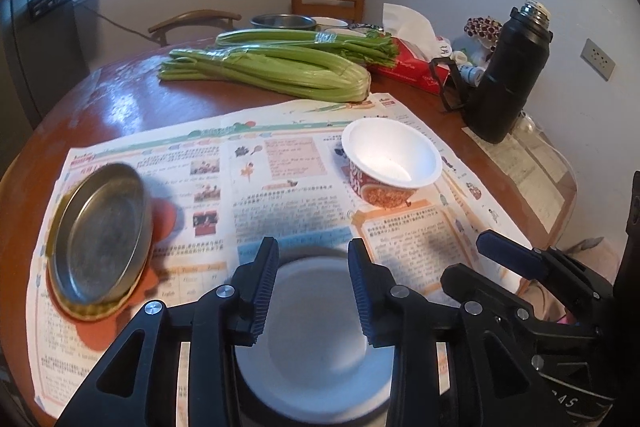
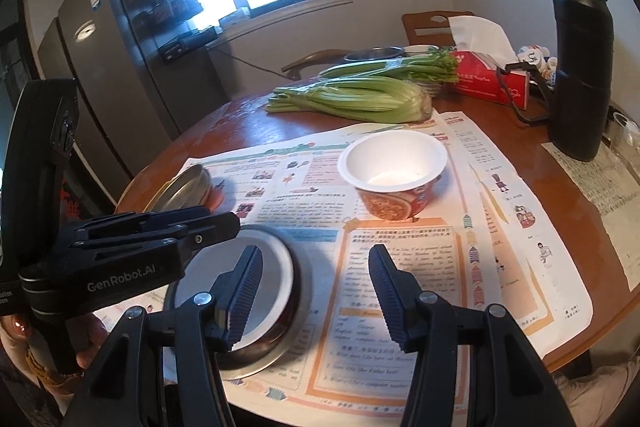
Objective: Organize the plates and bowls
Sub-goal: 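Move the open left gripper to the second white paper bowl, then grasp the rim of the second white paper bowl with the left gripper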
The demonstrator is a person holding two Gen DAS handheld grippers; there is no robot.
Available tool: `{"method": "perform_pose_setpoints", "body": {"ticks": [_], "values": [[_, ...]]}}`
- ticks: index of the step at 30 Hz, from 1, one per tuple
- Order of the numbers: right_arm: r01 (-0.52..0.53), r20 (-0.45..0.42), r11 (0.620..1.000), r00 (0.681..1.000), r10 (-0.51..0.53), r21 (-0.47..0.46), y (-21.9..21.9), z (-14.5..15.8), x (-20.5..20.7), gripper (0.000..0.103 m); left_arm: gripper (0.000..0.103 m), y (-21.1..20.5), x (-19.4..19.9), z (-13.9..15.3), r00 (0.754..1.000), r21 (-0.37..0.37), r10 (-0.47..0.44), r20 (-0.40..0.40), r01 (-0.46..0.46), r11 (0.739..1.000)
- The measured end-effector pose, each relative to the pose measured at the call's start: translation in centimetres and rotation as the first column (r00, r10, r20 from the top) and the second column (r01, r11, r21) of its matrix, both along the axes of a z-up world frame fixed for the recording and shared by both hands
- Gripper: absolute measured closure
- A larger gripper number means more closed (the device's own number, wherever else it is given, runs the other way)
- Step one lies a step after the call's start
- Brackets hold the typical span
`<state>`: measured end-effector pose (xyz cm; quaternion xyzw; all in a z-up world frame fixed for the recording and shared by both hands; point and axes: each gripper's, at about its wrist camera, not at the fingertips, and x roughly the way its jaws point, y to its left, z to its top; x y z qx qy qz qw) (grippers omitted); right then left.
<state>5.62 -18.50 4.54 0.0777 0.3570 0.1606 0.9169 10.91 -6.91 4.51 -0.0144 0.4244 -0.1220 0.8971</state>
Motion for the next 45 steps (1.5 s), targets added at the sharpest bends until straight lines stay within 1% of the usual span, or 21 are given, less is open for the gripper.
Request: {"method": "perform_pose_setpoints", "body": {"ticks": [4, 10, 17, 22, 29, 33, 36, 41, 45], "values": [[0.040, -0.002, 0.999, 0.999, -0.040, 0.007, -1.2, 0.1, 1.4, 0.048, 0.065, -0.9, 1.5, 0.3, 1.000, 0.009, -0.024, 0.007, 0.024, 1.000], [0.087, -0.012, 0.996, 0.996, -0.087, 0.010, -2.7, 0.0, 3.6, 0.048, 0.065, -2.4, 4.5, 0.2, 0.998, -0.002, -0.057, -0.007, 0.057, 0.998], [0.138, -0.037, 0.990, 0.990, -0.137, 0.006, -4.2, -0.5, 6.9, 0.048, 0.065, -3.4, 7.7, -0.6, 0.996, -0.016, -0.075, -0.046, 0.074, 0.997], [0.147, -0.068, 0.989, 0.987, -0.147, -0.005, -4.8, -1.6, 9.4, 0.048, 0.065, -3.5, 9.3, -1.4, 0.995, -0.038, -0.071, -0.074, 0.069, 0.997], [0.117, -0.114, 0.993, 0.986, -0.118, -0.018, -4.4, -3.2, 11.8, 0.048, 0.065, -3.4, 10.9, -2.4, 0.992, -0.047, -0.061, -0.107, 0.057, 0.997], [0.081, -0.123, 0.996, 0.989, -0.084, -0.026, -3.3, -3.6, 12.2, 0.048, 0.065, -3.4, 11.7, -3.1, 0.990, -0.051, -0.060, -0.130, 0.054, 0.997], [0.065, -0.117, 0.997, 0.991, -0.070, -0.046, -2.5, -3.8, 12.2, 0.047, 0.065, -3.3, 12.0, -3.2, 0.991, -0.041, -0.049, -0.125, 0.044, 0.998], [0.012, -0.137, 1.000, 0.990, -0.013, -0.011, -1.5, -4.2, 12.1, 0.047, 0.065, -3.5, 12.5, -3.9, 0.987, -0.038, -0.048, -0.151, 0.043, 0.998], [-0.030, -0.140, 1.000, 0.990, 0.029, -0.006, -0.5, -4.4, 11.8, 0.047, 0.065, -3.5, 12.7, -4.5, 0.983, -0.046, -0.049, -0.177, 0.041, 0.998]]}}
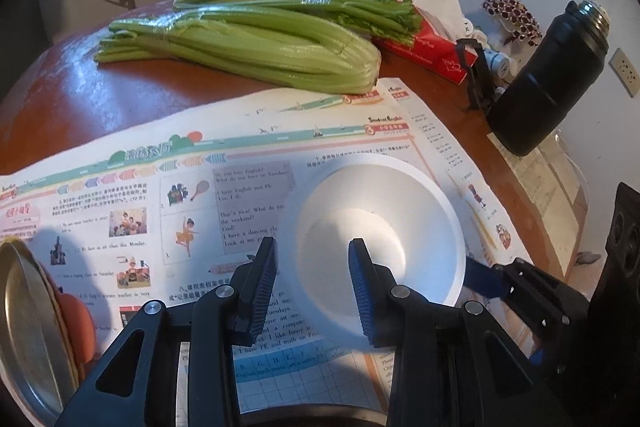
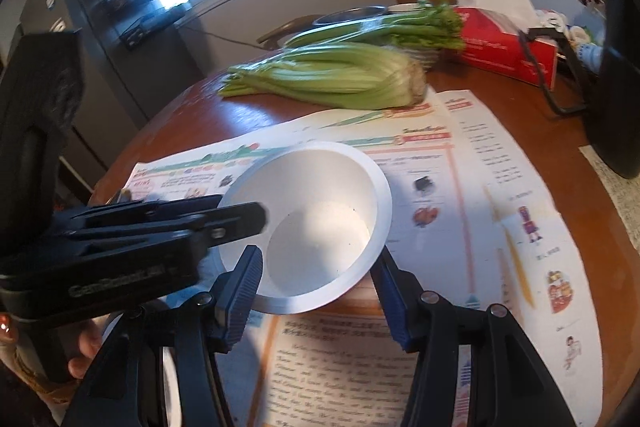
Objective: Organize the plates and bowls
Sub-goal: 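Grasp the rim of the second white paper bowl with the left gripper, then lift the white paper bowl and carry it over the steel bowl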
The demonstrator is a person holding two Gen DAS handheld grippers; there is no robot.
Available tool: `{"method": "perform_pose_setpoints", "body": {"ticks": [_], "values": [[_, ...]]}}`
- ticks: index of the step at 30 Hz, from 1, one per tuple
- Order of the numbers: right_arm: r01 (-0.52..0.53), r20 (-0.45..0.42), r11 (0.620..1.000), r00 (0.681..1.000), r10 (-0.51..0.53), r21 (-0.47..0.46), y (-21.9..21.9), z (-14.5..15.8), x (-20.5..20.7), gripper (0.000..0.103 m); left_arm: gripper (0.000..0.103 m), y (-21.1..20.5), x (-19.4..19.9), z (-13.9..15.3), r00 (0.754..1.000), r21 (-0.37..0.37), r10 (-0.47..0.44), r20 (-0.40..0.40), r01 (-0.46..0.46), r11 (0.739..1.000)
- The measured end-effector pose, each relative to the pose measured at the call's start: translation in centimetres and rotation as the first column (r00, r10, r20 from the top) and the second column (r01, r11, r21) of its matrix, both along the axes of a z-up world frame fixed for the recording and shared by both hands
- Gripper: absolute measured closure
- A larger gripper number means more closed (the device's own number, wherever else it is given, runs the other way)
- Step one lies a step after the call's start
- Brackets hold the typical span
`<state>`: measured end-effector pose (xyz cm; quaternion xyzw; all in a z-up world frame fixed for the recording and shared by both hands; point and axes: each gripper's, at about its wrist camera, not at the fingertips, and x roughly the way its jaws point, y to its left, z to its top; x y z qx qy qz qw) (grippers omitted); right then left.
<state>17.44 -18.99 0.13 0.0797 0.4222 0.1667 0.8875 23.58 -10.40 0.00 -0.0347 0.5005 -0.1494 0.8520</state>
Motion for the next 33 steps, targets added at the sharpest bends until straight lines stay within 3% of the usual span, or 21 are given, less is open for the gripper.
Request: {"method": "perform_pose_setpoints", "body": {"ticks": [8, 33], "values": [[-0.011, -0.001, 1.000, 1.000, 0.011, 0.014, 0.6, 0.1, -0.4, 0.046, 0.066, 0.4, -0.5, 0.0, 1.000, -0.016, 0.008, -0.007, -0.009, 1.000], [-0.030, 0.114, 1.000, 0.993, 0.030, 0.000, 1.8, 4.4, -4.6, 0.046, 0.066, 2.1, -5.9, 4.7, 0.993, -0.040, 0.021, 0.119, -0.017, 0.999]]}}
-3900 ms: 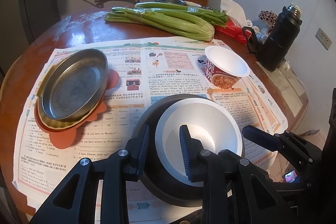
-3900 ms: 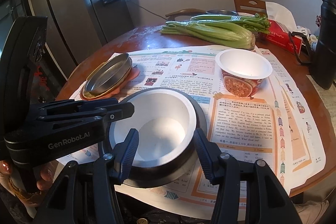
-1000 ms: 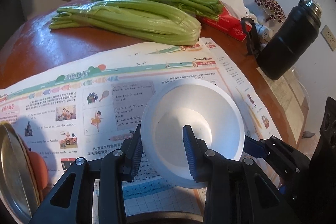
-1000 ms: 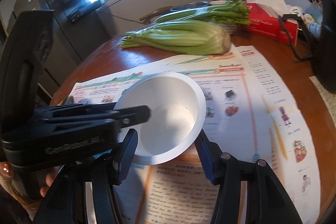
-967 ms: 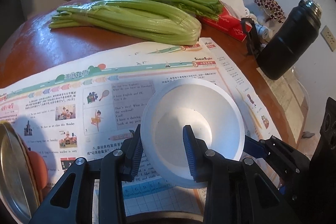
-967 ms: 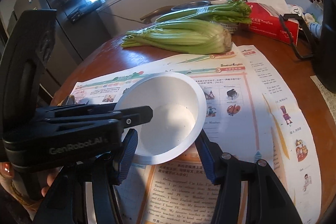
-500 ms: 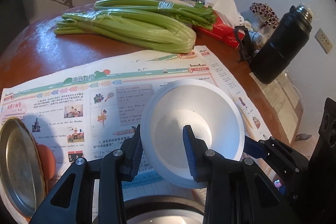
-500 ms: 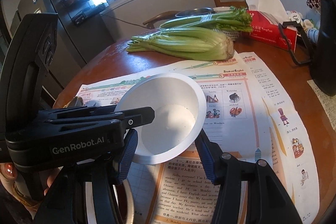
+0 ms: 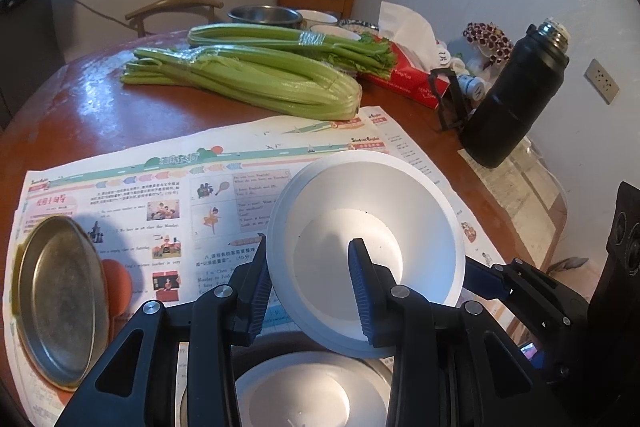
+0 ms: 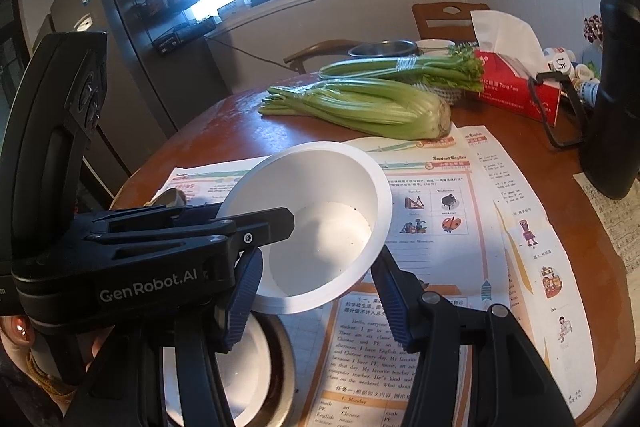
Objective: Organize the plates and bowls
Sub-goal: 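Lift the white paper bowl and carry it over the steel bowl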
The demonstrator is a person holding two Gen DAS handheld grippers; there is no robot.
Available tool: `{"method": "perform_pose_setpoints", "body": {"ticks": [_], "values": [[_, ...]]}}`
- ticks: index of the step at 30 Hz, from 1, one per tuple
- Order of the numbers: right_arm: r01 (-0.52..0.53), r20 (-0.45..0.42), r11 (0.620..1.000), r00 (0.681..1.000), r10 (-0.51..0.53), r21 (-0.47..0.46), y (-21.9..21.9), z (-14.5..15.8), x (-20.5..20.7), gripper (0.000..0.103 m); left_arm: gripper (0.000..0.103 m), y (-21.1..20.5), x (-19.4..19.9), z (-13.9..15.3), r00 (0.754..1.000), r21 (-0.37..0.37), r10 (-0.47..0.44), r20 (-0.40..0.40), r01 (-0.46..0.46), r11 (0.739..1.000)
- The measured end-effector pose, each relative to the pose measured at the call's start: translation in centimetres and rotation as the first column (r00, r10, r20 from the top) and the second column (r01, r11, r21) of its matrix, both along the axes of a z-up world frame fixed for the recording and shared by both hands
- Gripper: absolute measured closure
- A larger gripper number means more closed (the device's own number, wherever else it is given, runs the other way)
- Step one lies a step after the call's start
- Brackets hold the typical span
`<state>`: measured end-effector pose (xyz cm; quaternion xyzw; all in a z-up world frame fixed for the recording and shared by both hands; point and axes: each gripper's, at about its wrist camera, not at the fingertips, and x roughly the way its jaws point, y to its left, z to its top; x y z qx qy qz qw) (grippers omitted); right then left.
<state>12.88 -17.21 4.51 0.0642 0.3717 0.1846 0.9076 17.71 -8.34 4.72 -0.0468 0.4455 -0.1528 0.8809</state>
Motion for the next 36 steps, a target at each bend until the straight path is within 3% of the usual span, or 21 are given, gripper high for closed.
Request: {"method": "perform_pose_setpoints", "body": {"ticks": [24, 36], "values": [[-0.053, 0.094, 0.998, 0.994, 0.055, -0.023, 2.7, 3.8, -6.1, 0.046, 0.066, 2.8, -6.8, 3.9, 0.994, -0.016, 0.039, 0.100, -0.038, 0.999], [-0.082, 0.113, 0.996, 0.990, 0.085, -0.031, 3.9, 4.8, -8.5, 0.046, 0.065, 4.0, -9.0, 4.5, 0.992, -0.025, 0.063, 0.113, -0.061, 0.998]]}}
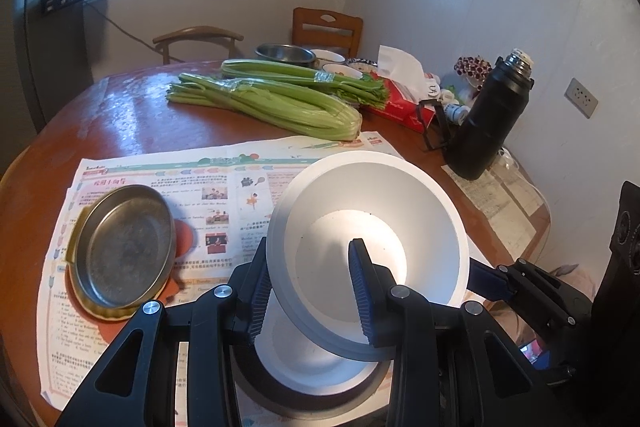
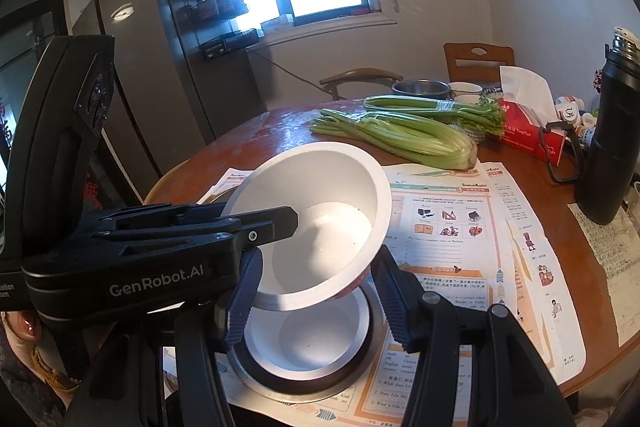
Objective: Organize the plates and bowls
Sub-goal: 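Lift the white paper bowl and carry it over the steel bowl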
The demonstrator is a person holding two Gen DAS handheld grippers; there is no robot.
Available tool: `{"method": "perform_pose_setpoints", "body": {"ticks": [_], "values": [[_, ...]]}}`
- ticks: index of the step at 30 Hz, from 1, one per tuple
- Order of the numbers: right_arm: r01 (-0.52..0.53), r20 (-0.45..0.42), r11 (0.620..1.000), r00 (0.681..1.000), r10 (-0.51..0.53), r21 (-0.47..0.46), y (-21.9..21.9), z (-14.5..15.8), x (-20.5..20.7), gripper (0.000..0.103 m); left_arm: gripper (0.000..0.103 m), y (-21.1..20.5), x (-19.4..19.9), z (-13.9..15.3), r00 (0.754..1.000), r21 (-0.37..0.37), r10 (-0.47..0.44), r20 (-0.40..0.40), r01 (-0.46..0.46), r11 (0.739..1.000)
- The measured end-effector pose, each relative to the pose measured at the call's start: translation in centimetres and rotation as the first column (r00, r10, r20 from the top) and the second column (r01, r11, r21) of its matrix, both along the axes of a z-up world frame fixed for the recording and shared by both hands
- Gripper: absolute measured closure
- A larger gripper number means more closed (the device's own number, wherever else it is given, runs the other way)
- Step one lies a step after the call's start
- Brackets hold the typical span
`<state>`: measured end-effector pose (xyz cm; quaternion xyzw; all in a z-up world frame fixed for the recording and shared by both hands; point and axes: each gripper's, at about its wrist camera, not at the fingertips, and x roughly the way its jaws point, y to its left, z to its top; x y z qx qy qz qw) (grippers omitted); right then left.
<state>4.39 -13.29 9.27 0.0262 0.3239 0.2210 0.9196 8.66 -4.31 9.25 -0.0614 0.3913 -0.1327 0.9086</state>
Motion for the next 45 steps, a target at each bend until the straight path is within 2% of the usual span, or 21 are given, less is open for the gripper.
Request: {"method": "perform_pose_setpoints", "body": {"ticks": [16, 27, 45], "values": [[-0.027, -0.007, 0.999, 1.000, 0.027, -0.018, 0.8, -0.2, -1.5, 0.046, 0.065, 0.6, -2.0, -0.5, 1.000, -0.007, 0.023, -0.008, -0.024, 1.000], [-0.040, -0.053, 0.998, 0.998, 0.038, -0.038, 1.0, -2.0, -1.7, 0.046, 0.065, 0.7, -2.0, -2.8, 0.997, -0.011, 0.031, -0.064, -0.032, 0.999], [-0.042, -0.107, 0.998, 0.994, 0.036, -0.055, 1.0, -4.6, -1.3, 0.046, 0.065, 0.1, -1.6, -5.6, 0.993, 0.014, 0.038, -0.113, -0.037, 0.999]]}}
